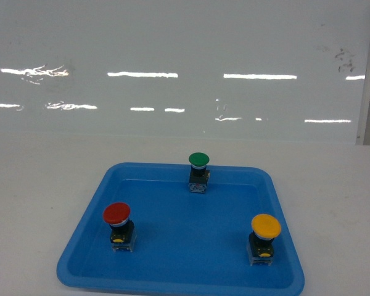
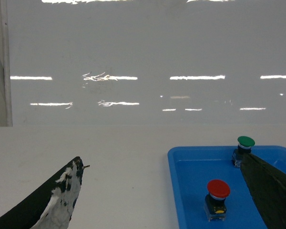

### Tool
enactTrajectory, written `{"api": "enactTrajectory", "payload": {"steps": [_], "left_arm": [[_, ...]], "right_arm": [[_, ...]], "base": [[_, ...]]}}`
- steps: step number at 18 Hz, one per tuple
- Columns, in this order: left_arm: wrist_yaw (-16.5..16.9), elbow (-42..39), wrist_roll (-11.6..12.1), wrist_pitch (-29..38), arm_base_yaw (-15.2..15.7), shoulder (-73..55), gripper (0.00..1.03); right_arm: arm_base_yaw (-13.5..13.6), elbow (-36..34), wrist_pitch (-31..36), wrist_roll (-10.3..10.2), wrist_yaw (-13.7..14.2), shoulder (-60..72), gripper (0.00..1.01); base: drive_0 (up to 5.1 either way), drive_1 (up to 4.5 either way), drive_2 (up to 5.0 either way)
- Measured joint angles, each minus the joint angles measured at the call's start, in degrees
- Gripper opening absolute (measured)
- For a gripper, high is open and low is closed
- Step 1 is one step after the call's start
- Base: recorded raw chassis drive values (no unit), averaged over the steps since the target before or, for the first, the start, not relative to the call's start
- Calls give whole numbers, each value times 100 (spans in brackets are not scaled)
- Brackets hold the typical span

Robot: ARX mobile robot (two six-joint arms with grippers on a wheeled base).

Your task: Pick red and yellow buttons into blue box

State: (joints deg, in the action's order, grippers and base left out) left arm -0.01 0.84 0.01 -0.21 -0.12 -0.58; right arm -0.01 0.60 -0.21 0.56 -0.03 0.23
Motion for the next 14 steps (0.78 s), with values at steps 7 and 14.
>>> {"api": "enactTrajectory", "payload": {"steps": [7, 14], "left_arm": [[0, 0, 0, -2, 0, 0, 98], [0, 0, 0, 0, 0, 0, 98]], "right_arm": [[0, 0, 0, 0, 0, 0, 98], [0, 0, 0, 0, 0, 0, 98]], "base": [[0, 0, 0], [0, 0, 0]]}}
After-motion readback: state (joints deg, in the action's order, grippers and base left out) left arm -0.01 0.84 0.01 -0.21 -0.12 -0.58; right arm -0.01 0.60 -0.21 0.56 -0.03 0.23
